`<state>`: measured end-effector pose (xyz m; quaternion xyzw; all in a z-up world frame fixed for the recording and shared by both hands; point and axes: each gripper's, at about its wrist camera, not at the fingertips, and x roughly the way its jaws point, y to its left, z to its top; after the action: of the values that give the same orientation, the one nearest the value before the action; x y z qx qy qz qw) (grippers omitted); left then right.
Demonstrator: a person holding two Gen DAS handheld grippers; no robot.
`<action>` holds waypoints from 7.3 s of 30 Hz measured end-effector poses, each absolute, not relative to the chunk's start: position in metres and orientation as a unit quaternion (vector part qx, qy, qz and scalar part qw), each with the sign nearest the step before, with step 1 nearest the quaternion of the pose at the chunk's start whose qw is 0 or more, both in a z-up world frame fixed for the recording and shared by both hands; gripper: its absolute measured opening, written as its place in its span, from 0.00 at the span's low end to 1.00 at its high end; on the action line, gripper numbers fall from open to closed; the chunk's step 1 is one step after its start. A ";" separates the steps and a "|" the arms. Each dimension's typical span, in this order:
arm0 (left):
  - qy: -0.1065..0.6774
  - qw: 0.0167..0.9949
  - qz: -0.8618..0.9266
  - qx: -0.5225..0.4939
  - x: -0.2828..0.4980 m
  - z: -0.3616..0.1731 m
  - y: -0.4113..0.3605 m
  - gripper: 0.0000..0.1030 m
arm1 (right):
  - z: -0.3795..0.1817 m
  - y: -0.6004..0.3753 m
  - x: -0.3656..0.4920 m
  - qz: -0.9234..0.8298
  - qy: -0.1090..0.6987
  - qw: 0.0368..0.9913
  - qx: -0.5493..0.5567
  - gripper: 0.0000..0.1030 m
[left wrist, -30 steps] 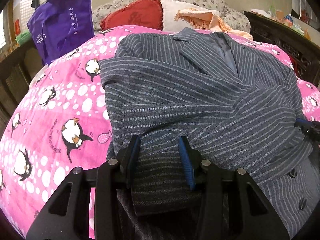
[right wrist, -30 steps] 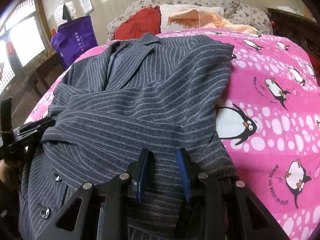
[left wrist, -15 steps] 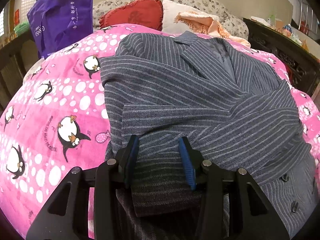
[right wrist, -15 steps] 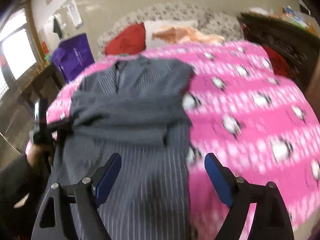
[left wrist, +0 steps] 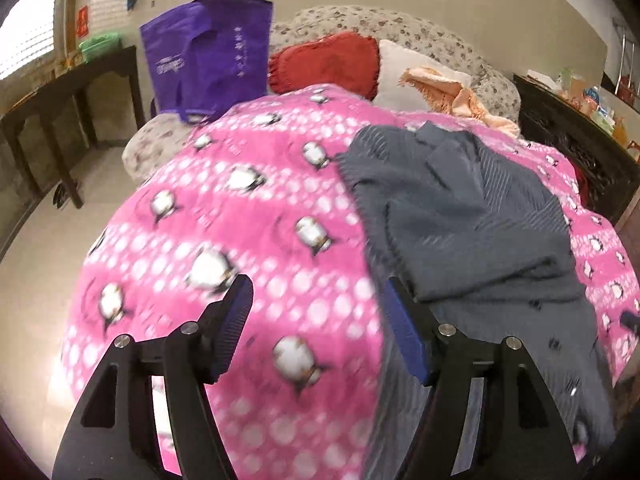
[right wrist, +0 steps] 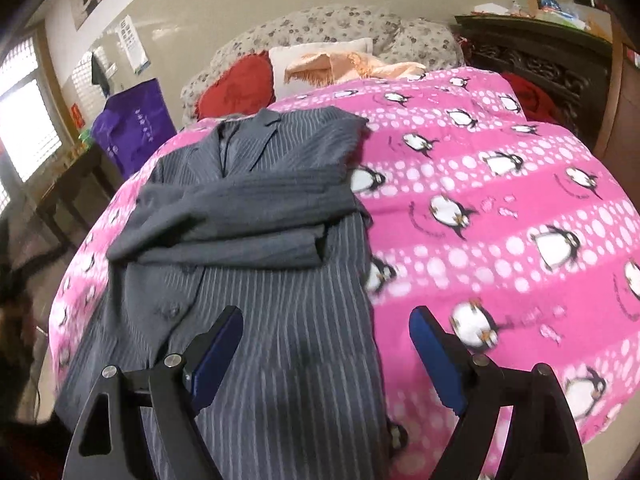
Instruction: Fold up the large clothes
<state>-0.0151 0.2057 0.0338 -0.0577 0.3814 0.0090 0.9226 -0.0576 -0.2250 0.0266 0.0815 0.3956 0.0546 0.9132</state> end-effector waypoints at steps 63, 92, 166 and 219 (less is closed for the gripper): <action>0.505 0.819 -0.267 -0.065 -0.096 -0.049 0.153 0.35 | -0.026 -0.265 -0.156 0.182 0.432 0.874 0.127 0.75; 0.514 0.804 -0.293 -0.055 -0.092 -0.051 0.139 0.17 | -0.051 -0.256 -0.138 0.354 0.453 0.794 0.196 0.08; 0.483 0.851 -0.201 -0.056 0.102 -0.017 0.094 0.24 | 0.045 -0.208 0.097 0.221 0.429 0.872 0.082 0.28; 0.422 0.863 -0.142 -0.238 0.090 -0.062 0.160 0.92 | -0.049 -0.305 0.015 0.163 0.405 0.817 0.377 0.85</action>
<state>0.0900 0.1597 -0.0622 -0.2376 0.4224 -0.1418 0.8631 0.0155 -0.3049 -0.0485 0.3775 0.4049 0.1627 0.8168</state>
